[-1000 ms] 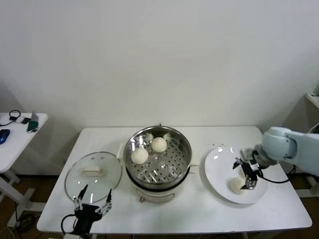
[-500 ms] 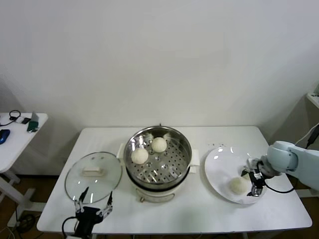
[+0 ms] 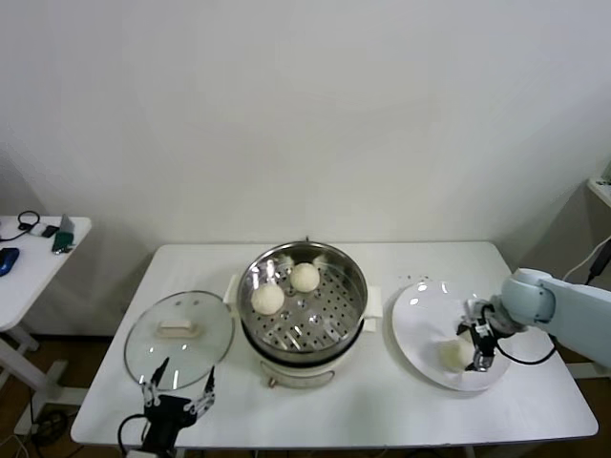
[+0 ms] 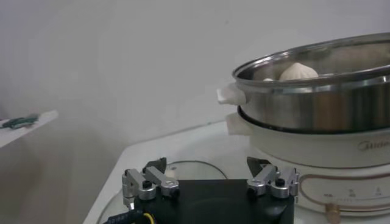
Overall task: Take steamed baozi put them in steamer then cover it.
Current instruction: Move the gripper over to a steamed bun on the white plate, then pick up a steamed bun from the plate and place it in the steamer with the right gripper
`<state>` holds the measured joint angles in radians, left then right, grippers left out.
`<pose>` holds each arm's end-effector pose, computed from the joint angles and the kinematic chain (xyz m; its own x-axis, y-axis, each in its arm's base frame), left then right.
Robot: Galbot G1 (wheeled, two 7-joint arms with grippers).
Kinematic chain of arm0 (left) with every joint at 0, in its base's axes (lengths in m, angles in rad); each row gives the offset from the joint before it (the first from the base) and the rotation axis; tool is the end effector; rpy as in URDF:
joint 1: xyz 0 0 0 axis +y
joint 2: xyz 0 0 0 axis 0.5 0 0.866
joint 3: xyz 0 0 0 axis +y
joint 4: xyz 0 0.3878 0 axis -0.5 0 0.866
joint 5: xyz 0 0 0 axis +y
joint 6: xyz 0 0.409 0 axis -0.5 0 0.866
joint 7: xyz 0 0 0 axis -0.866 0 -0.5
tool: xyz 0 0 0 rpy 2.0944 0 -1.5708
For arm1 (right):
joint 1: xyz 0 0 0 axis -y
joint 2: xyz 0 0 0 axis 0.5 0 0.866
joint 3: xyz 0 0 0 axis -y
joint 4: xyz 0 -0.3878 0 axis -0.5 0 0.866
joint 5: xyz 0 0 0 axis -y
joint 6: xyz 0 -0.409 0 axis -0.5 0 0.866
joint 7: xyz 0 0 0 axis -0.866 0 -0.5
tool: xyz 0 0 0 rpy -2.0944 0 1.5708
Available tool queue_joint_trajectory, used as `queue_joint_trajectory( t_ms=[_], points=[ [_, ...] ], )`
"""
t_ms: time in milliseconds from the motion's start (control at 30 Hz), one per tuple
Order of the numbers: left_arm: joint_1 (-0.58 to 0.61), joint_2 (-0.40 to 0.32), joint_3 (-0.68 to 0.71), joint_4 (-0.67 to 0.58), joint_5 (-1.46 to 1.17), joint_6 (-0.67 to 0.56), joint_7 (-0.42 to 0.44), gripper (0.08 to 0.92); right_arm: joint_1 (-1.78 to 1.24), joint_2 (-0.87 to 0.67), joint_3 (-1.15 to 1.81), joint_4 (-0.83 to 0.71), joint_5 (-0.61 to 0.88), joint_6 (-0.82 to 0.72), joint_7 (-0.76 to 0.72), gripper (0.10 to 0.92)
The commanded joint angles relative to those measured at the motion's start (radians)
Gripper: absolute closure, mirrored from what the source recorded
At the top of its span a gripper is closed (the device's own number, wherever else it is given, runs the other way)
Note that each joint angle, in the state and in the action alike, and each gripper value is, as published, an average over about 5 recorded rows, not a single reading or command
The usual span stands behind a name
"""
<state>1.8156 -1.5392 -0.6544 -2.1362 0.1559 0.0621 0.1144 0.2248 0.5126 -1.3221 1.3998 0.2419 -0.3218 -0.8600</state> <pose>0.1300 0.0504 -0.3582 -0.9597 0.0023 0.2809 0.0704 0.9700 0.2326 0.5053 -0.2084 -0.2701 -0.0959 -0.0739 0.9926 -0.9939 0.0608 -0.0915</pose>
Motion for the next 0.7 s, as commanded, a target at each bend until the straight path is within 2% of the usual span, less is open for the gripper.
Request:
queue_joint_trajectory(
  t_ms=[33, 267, 467, 700],
  points=[
    [-0.001, 0.000, 0.001, 0.001, 0.002, 0.001, 0.001, 0.177, 0.004, 0.024, -0.011, -0.023, 0.020, 0.002, -0.014, 0.207],
    [-0.003, 0.000, 0.002, 0.002, 0.001, 0.001, 0.003, 0.177, 0.026, 0.028, -0.024, -0.023, 0.030, 0.010, -0.030, 0.302],
    [-0.003, 0.000, 0.001, 0.005, 0.001, -0.001, 0.002, 0.177, 0.093, 0.033, -0.056, -0.022, 0.036, 0.037, -0.064, 0.342],
    [0.001, 0.000, -0.001, 0.007, 0.001, -0.005, 0.001, 0.177, 0.515, 0.110, -0.278, -0.042, 0.111, 0.191, -0.170, 0.357]
  ],
)
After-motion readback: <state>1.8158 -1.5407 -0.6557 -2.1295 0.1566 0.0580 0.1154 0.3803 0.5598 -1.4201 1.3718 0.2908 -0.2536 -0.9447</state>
